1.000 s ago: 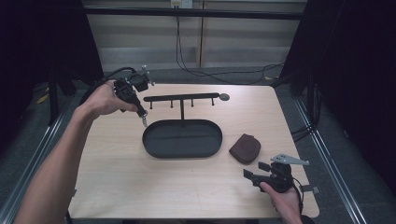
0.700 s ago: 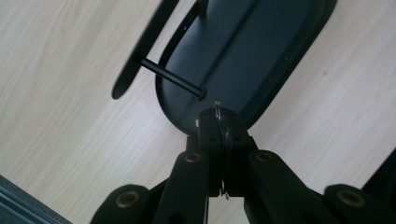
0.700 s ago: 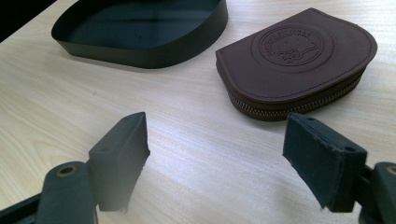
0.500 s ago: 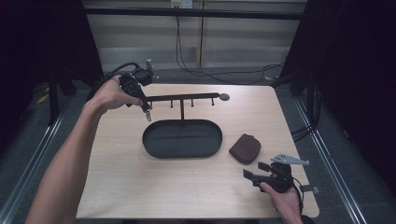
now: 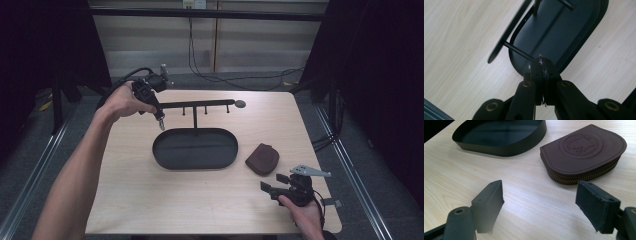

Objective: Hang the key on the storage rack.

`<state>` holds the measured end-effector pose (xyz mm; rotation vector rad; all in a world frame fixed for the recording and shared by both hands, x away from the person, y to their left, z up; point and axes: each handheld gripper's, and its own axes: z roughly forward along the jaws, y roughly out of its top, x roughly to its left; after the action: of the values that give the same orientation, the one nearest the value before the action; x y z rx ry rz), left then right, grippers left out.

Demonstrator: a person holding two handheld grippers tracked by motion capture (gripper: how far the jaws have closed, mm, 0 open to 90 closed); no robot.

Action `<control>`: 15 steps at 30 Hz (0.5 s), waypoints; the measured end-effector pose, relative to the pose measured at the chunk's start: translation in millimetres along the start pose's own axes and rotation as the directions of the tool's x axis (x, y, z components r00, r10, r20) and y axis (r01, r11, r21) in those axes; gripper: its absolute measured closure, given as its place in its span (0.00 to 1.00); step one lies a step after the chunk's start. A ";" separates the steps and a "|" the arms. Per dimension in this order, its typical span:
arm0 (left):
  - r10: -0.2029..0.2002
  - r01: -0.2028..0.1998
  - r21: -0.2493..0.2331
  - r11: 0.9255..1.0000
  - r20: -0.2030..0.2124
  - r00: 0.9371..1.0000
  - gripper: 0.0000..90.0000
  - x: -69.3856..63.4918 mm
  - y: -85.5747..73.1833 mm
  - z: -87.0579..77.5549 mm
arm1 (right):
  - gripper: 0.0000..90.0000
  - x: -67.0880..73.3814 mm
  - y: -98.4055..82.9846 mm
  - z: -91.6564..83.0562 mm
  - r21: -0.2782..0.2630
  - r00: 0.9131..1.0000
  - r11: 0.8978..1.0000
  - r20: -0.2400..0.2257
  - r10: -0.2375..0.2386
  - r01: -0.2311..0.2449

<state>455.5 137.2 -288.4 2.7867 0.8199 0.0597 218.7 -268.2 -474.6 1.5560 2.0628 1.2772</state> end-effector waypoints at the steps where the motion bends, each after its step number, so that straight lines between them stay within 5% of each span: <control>1: -0.006 0.006 -0.005 1.000 -0.010 1.000 0.99 0.7 -0.2 -0.4 | 0.25 0.1 -0.1 -0.1 0.000 1.000 1.000 0.000 -0.001 0.001; 15: -0.042 0.041 -0.018 0.999 -0.030 0.999 0.97 4.5 -8.8 -2.4 | 0.25 1.1 0.3 0.8 0.003 1.000 1.000 0.002 0.000 0.000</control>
<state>454.5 147.3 -288.2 2.7578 0.8797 0.1011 219.0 -266.9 -474.5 1.5582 2.0648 1.2729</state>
